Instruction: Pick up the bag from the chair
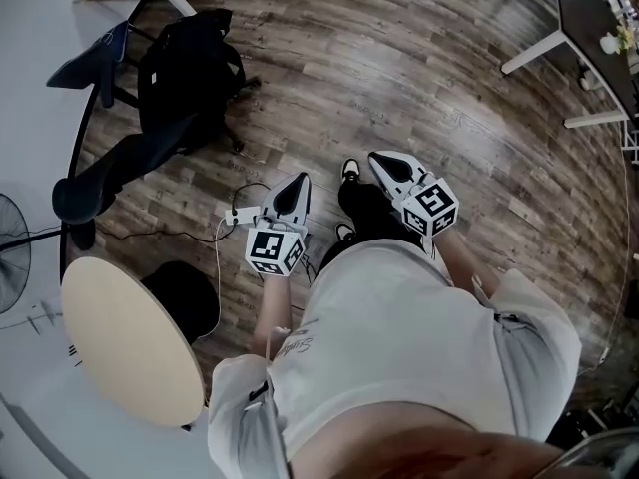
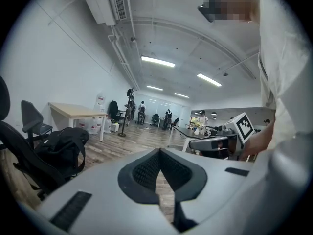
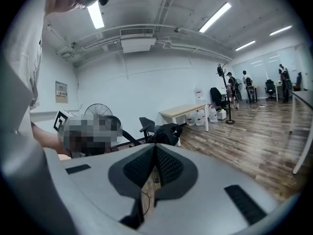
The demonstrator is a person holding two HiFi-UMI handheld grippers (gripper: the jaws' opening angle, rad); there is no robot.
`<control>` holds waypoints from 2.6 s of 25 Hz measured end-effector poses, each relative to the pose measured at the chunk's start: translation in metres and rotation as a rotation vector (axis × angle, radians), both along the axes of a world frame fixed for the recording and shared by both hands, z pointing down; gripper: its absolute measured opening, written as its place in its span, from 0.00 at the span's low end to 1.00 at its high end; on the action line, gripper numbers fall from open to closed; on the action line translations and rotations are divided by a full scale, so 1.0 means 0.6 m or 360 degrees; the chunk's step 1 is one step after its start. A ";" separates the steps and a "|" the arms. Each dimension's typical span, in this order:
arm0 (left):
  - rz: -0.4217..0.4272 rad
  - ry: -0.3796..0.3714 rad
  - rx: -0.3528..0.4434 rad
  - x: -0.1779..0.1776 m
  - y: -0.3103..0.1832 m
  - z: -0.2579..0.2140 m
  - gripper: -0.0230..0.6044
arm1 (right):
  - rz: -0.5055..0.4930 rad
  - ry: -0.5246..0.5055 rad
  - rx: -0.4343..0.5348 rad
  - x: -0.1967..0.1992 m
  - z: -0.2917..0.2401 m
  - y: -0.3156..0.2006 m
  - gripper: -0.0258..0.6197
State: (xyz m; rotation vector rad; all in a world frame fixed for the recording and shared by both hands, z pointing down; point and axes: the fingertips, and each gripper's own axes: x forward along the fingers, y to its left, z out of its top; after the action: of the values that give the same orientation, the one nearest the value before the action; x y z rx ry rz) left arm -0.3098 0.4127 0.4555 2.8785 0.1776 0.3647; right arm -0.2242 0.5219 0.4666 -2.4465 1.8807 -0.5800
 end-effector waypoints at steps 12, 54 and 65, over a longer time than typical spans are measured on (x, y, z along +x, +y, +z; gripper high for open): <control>-0.0039 -0.0113 0.0196 0.214 -0.157 -0.035 0.06 | -0.0228 0.0090 0.0068 0.221 0.006 -0.195 0.03; -0.0144 -0.0142 0.0048 0.610 -0.638 0.030 0.06 | -0.0269 0.0008 0.0014 0.612 0.001 -0.627 0.03; -0.0356 -0.0161 0.0072 0.581 -0.801 0.042 0.06 | -0.0527 0.0073 0.0041 0.625 0.004 -0.836 0.03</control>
State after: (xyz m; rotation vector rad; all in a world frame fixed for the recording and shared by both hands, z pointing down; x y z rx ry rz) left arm 0.0389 -0.0677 0.4804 2.8753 -0.1711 0.4743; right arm 0.1507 0.0205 0.4689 -2.1629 2.3153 -0.5029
